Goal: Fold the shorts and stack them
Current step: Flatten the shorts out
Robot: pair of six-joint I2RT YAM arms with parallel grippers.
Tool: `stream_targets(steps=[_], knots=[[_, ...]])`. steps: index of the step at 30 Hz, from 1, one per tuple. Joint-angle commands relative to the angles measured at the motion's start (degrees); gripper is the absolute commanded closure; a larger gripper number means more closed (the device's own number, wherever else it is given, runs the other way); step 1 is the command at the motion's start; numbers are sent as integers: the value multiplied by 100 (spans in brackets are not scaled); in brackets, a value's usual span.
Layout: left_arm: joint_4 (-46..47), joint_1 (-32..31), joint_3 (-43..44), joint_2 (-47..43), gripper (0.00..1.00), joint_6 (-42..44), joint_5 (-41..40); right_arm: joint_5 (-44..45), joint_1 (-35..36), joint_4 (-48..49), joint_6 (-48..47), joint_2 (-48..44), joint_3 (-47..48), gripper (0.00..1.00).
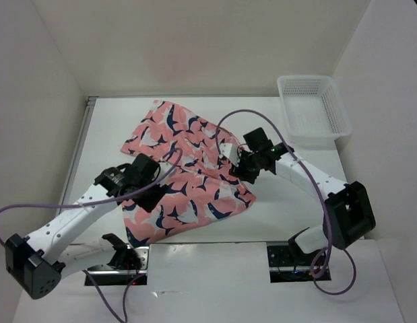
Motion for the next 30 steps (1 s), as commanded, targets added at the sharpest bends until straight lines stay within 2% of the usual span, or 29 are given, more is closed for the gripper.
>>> stream_targets(steps=[1,5,8,11,12,17,18,22,25,26,30], knots=[[-965,-520,-129,-107,32,10,147,340,417,200,-635,-543,-566,37],[-1021,-767,-410,427,21,10,290,402,778,200,-750,-992,-1111,37],[-925,-768,-612,631,14,10,448,517,831,427,-444,-1124,-1252,36],[-643,-838,-955,631,13,10,414,753,831,752,-136,-1177,-1375,36],[-121,-838,-1008,579,13,10,352,754,831,754,-135,-1229,-1376,36],[-10,-891,-781,1149,13,10,755,815,831,815,5,-1282,-1543,36],[42,-969,-780,1237,9,10,817,816,831,815,5,-1282,-1543,36],[542,-1303,-832,1738,9,10,905,921,831,868,5,-1282,-1596,36],[667,-1304,-885,1862,17,10,967,921,831,929,5,-1282,-1596,36],[737,-1304,-885,1862,29,10,897,921,831,929,5,-1282,-1596,36],[878,-1304,-938,1922,55,10,774,921,708,1070,58,-1229,-1596,36]])
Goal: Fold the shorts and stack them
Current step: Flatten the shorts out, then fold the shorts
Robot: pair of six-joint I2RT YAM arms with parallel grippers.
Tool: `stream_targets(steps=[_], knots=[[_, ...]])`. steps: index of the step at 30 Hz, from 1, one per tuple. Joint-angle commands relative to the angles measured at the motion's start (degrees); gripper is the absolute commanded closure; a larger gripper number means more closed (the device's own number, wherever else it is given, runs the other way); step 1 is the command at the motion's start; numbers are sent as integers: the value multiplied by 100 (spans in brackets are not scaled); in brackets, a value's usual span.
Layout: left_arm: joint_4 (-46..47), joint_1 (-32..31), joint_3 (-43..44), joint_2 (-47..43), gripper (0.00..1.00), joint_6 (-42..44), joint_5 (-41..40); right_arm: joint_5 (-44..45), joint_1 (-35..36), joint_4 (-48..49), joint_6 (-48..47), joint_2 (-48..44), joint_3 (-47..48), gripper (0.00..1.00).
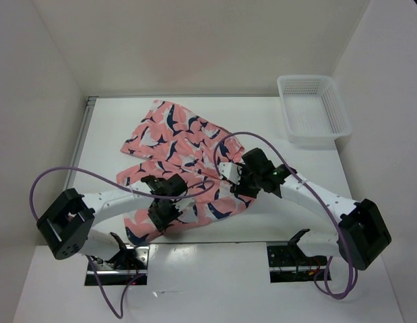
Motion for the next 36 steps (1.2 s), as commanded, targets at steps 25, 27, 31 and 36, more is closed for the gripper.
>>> stream_targets(steps=[25,27,31,36], knots=[[-44,1648,1265,333,97,1,-112,-663,-3,-517,-2907,374,-410,30],[-44,1737,1318,333,97,1,-112,-663,50,-517,-3040,320,-472,30],[-96,1807,1257,333,97,1,-60,-663,191,-517,-3040,443,-525,30],[-96,1807,1256,386,97,1,-7,-540,472,-69,-2479,916,-385,36]])
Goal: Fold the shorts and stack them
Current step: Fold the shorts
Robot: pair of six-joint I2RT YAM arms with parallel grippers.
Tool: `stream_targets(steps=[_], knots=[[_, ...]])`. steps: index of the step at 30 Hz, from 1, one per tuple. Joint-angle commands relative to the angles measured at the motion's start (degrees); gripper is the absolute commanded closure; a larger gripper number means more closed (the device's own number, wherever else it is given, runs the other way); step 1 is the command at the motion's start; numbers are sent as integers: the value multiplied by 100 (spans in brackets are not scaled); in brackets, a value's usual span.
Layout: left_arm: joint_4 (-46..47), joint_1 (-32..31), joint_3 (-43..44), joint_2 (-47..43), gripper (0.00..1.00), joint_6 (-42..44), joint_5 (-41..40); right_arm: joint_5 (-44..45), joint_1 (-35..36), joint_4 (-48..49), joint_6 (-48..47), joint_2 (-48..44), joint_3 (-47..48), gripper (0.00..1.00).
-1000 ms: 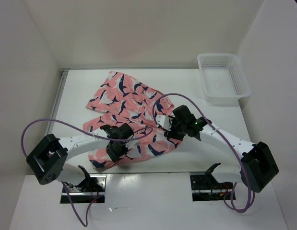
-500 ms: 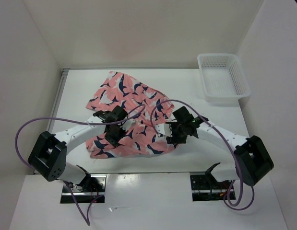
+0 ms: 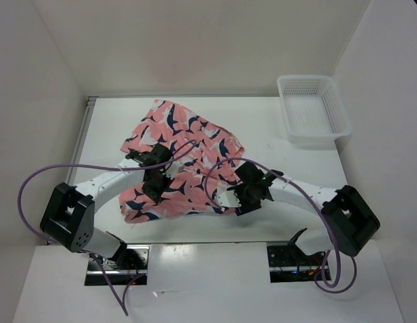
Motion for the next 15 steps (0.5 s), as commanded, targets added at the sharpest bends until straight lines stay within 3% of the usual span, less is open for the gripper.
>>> stream_targets(steps=[1,4,5,8,11,15], knots=[[-83,13,181,58,97,19,52,100,328,316,320,423,125,38],[-83,13,181,58,97,19,52,346,548,377,540,853,248,60],[-83,13,181,58,97,19,52,295,549,377,540,855,248,79],[-144,118,181,6,97,19,52,294,549,430,786,856,353,100],[-145,171,181,-65,98,19,-167,59,549,36,1005,698,713,100],[57,670,436,-222,98,19,-1095,-601,549,-737,1602,346,1521,100]])
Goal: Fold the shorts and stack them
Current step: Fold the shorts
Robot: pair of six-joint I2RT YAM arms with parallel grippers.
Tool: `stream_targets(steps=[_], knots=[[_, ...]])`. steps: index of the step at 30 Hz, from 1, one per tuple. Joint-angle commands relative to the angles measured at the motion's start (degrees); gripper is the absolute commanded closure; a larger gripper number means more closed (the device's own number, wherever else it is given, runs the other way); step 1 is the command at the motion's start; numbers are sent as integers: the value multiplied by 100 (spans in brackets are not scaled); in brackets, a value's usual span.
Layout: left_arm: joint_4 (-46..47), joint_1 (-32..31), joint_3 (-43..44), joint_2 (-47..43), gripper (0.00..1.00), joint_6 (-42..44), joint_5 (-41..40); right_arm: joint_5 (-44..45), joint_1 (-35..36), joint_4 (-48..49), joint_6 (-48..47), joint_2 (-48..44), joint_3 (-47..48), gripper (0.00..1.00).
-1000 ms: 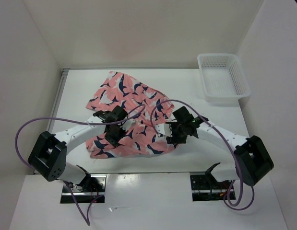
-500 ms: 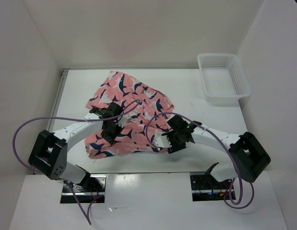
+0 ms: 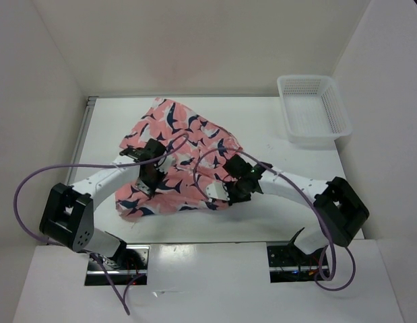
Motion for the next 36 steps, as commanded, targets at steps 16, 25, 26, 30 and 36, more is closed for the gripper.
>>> stream_targets(steps=[16,25,26,30,36], knots=[[3729,957,4093,2058,99,16,-2222,-2145,-1559,-259,2833,566,2665,100],[4082,904,7030,4511,99,16,-1923,-2548,-2570,533,3792,1339,2884,100],[3926,852,7320,4688,99,16,-1871,-2549,-2658,613,3950,1410,2955,100],[3030,852,9322,6196,94,16,-1870,-2304,-2791,876,4205,1822,3008,100],[1949,930,12427,7713,26,16,-2196,-713,-2852,1598,5365,2122,3279,25]])
